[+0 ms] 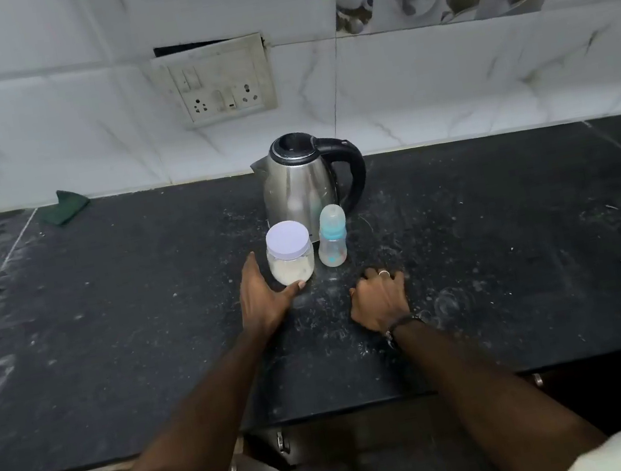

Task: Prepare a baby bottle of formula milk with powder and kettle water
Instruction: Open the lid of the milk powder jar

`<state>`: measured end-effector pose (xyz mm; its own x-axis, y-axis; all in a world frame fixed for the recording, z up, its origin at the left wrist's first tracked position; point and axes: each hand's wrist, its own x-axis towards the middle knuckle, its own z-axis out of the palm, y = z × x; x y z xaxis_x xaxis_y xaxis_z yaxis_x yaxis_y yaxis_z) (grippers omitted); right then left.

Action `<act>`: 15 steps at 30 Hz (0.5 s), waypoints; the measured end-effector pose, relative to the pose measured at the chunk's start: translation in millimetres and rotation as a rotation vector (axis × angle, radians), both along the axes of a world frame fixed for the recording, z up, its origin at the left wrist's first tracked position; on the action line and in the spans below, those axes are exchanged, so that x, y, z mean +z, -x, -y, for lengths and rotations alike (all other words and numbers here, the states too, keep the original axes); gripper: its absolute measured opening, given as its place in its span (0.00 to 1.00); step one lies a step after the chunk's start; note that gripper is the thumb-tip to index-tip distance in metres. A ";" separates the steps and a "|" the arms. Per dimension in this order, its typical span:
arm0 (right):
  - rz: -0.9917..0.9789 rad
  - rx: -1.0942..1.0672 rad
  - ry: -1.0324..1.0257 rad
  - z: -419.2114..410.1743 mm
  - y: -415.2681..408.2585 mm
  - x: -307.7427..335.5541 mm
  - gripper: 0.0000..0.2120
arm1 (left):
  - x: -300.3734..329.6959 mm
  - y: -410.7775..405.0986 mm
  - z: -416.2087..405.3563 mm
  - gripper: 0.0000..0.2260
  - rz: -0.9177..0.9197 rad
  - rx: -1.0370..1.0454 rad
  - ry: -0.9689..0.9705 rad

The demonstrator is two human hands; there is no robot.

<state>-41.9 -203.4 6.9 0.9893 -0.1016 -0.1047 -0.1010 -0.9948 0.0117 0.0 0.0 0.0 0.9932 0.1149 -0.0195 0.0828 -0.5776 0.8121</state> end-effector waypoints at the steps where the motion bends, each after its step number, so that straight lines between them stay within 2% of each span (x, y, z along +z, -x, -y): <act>1: -0.014 -0.003 -0.010 2.3 -0.6 1.6 0.16 | 0.5 -3.2 2.7 0.54 0.002 0.005 0.020; 5: 0.004 0.004 -0.038 8.6 -4.8 1.7 0.17 | 5.9 -16.0 12.6 0.58 -0.002 0.034 0.131; 10: 0.014 0.007 -0.058 8.0 -5.6 -3.0 0.17 | 3.1 -23.3 16.7 0.47 0.104 -0.029 0.206; 15: 0.032 0.009 -0.067 8.3 -5.1 -5.6 0.17 | -3.1 -17.0 14.1 0.45 0.114 -0.035 0.199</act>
<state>-36.9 -211.7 1.3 0.9931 -0.0870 -0.0791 -0.0917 -0.9941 -0.0579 17.0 -14.1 -3.1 0.9936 0.0853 0.0738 -0.0329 -0.4064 0.9131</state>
